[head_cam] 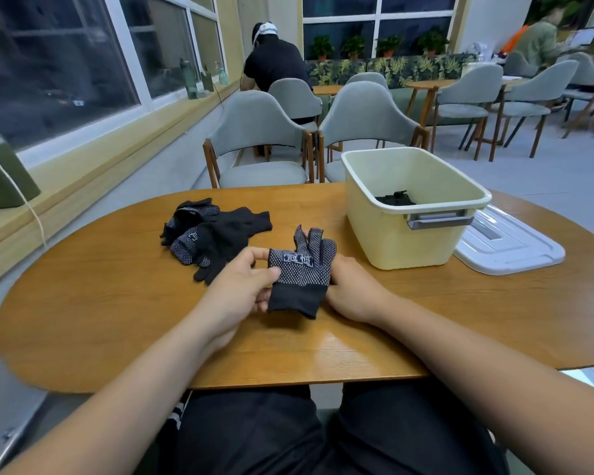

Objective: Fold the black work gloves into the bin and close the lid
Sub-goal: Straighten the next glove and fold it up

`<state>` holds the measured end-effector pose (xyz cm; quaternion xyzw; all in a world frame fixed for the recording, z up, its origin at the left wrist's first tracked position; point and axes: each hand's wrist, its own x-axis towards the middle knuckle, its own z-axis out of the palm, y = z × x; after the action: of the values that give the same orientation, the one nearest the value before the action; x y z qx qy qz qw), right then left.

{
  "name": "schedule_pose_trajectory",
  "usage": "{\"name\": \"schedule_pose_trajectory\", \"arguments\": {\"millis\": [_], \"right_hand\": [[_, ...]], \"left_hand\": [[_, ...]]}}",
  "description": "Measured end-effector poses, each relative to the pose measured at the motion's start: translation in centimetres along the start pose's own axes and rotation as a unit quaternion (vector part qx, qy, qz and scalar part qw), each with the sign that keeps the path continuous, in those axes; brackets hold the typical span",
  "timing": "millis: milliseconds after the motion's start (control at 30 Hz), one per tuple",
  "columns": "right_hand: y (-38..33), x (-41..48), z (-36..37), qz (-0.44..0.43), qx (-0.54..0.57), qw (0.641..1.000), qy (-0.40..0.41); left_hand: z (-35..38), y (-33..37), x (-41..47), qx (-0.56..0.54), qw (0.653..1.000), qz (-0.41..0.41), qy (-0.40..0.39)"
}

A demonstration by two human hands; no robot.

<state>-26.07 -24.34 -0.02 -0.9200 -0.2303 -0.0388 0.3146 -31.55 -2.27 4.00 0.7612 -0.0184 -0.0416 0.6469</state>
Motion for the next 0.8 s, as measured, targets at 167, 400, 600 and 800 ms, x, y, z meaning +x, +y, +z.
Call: {"name": "schedule_pose_trajectory", "arguments": {"millis": [167, 400, 600, 800], "right_hand": [[0.6, 0.5, -1.0, 0.033, -0.004, 0.999, -0.019], [1.7, 1.2, -1.1, 0.045, -0.035, 0.998, -0.013], [1.9, 1.3, -1.2, 0.049, -0.03, 0.998, -0.001], [1.1, 0.8, -2.0, 0.053, -0.011, 0.998, 0.031]], "left_hand": [[0.0, -1.4, -0.6, 0.009, 0.998, -0.054, -0.036], [-0.4, -1.2, -1.1, 0.133, 0.989, -0.05, -0.047], [-0.7, 0.0, -1.6, 0.319, 0.947, -0.024, -0.036], [-1.2, -0.2, -1.9, 0.445, 0.894, 0.053, -0.024]]}}
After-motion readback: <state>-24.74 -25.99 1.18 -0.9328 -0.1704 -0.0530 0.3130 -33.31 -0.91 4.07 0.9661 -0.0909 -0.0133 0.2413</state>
